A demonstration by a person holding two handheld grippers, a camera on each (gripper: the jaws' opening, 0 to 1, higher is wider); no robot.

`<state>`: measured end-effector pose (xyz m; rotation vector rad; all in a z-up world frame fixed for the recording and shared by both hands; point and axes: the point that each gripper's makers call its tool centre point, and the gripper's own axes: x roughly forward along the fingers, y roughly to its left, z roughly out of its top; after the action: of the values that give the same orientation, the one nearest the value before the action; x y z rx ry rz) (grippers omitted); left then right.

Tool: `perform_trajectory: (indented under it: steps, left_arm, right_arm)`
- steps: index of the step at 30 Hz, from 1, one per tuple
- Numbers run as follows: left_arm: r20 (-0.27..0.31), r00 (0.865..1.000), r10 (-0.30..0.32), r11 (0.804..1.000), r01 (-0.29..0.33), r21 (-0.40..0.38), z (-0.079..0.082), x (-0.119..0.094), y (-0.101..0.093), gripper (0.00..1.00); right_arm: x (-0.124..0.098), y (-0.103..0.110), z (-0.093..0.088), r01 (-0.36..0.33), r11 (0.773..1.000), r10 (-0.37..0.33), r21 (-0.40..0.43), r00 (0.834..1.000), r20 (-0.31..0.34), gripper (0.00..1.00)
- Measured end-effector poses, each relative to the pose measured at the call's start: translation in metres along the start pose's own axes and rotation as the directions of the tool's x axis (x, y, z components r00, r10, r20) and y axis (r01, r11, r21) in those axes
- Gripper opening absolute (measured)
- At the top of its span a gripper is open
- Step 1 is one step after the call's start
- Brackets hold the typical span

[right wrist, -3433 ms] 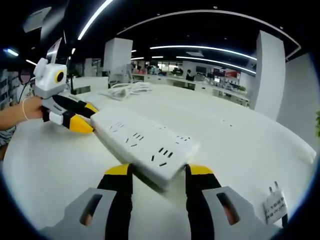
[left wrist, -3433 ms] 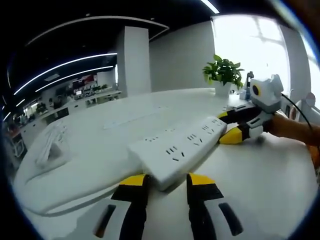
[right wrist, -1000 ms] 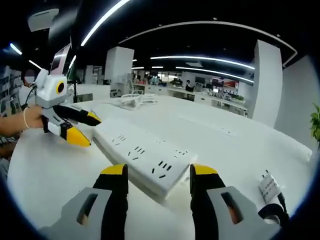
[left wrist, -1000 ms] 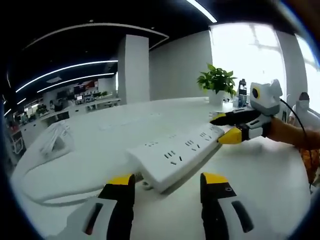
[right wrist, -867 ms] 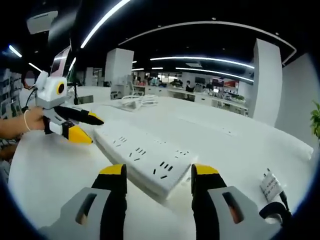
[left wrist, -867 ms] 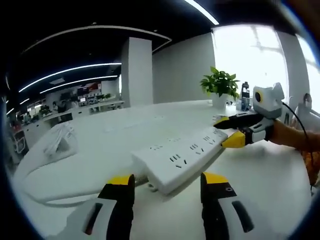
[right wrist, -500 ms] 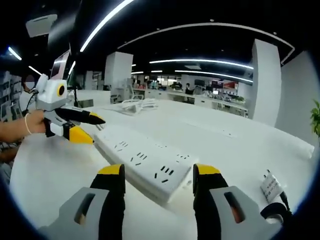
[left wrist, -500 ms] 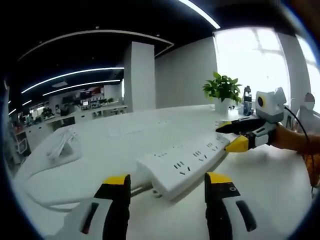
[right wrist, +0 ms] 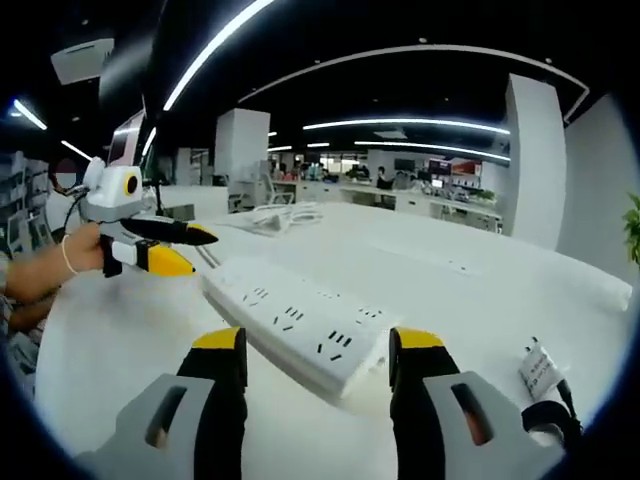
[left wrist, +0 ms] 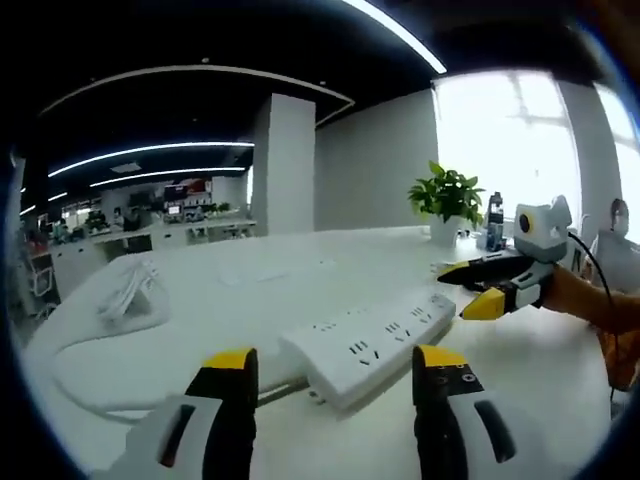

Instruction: Straighten the power strip on the desk, plug the charger into it

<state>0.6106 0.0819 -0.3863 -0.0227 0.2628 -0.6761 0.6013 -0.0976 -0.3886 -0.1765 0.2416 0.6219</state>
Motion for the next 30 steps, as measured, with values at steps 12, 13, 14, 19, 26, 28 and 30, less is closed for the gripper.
perform_trajectory:
  steps: [12, 13, 14, 19, 26, 28, 30]
  left_arm:
    - [0.011, 1.0, 0.027, 0.991, -0.028, 0.13, 0.001, -0.017, 0.0, 0.71]
    - [0.016, 0.999, 0.03, 0.99, -0.031, 0.134, 0.001, -0.019, -0.001, 0.72]
    - [0.02, 0.999, 0.032, 0.99, -0.034, 0.134, 0.002, -0.021, -0.001, 0.72]
    - [0.053, 0.998, 0.023, 0.991, -0.029, 0.131, 0.009, -0.031, -0.009, 0.73]
    - [0.061, 0.998, 0.004, 0.991, -0.012, 0.133, 0.01, -0.038, -0.023, 0.75]
    - [0.063, 0.998, 0.002, 0.992, -0.01, 0.127, 0.01, -0.04, -0.025, 0.74]
    - [0.058, 0.998, 0.003, 0.992, -0.011, 0.125, 0.01, -0.042, -0.028, 0.74]
  right_arm:
    - [-0.022, -0.001, 0.014, 0.003, 1.0, -0.004, 0.014, 0.998, 0.068, 0.58]
    - [-0.023, -0.001, 0.014, 0.0, 1.0, -0.001, 0.015, 0.998, 0.069, 0.59]
    - [-0.024, -0.001, 0.014, -0.002, 1.0, 0.001, 0.02, 0.998, 0.071, 0.59]
    - [-0.029, 0.001, 0.014, -0.015, 0.999, 0.012, 0.031, 0.996, 0.084, 0.6]
    - [-0.038, 0.003, 0.013, -0.025, 0.999, 0.022, 0.029, 0.996, 0.089, 0.6]
    - [-0.04, 0.003, 0.012, -0.028, 0.999, 0.026, 0.027, 0.995, 0.091, 0.61]
    - [-0.045, 0.003, 0.012, -0.029, 0.999, 0.027, 0.025, 0.995, 0.094, 0.61]
